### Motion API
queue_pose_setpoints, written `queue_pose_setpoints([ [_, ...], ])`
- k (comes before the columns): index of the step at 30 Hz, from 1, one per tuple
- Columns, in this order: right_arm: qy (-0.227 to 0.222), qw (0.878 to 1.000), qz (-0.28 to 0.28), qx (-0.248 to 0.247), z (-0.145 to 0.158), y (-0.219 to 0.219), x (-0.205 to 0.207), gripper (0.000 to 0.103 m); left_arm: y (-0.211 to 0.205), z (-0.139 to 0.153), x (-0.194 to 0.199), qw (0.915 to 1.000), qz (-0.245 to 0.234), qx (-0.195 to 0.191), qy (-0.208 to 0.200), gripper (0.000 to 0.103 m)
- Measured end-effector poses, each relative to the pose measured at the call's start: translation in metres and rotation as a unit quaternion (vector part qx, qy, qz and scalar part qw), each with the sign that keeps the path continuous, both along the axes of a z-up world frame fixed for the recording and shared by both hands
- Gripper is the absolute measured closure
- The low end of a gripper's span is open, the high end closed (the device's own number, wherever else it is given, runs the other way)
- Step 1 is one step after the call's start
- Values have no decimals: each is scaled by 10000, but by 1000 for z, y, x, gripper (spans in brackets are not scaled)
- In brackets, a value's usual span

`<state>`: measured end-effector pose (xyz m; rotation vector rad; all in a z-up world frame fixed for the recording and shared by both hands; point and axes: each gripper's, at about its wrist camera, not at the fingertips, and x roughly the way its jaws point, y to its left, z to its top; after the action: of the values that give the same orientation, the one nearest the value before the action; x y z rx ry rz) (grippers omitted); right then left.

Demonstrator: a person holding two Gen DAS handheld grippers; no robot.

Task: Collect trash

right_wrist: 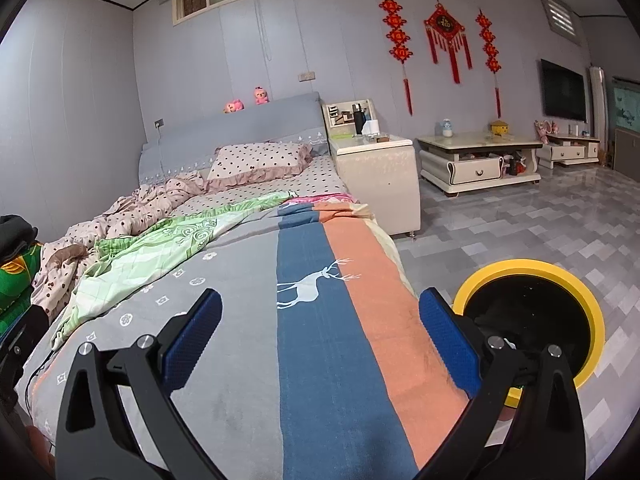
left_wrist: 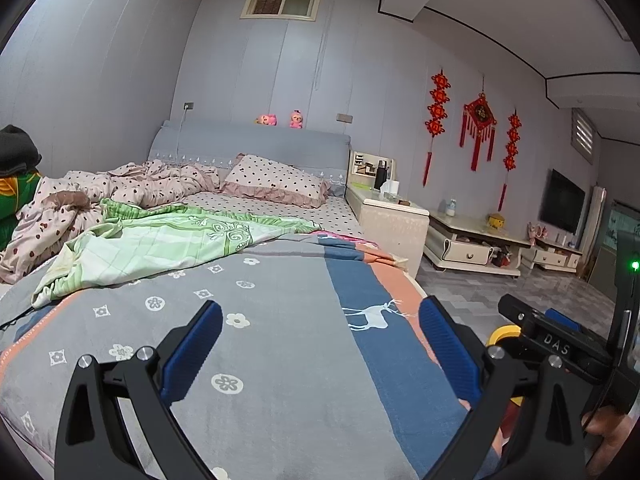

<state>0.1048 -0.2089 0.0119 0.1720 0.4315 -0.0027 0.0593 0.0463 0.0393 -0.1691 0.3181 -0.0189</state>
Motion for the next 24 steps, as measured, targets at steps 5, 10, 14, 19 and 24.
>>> queue_pose_setpoints([
  [5, -9, 10000, -12, 5, 1, 0, -2, 8, 1, 1, -1, 10000, -8, -29, -12, 8],
  [10, -6, 10000, 3, 15, 2, 1, -5, 8, 2, 4, -2, 10000, -33, -47, -20, 8],
  [14, 11, 10000, 2, 20, 2, 2, -5, 8, 2, 5, -3, 10000, -34, -50, -19, 8],
  [19, 31, 10000, 5, 36, 3, 3, -3, 8, 1, 5, -4, 10000, -43, -63, -8, 8],
  [24, 40, 10000, -1, 44, 2, 4, -2, 8, -1, 5, -4, 10000, -45, -59, 0, 8],
])
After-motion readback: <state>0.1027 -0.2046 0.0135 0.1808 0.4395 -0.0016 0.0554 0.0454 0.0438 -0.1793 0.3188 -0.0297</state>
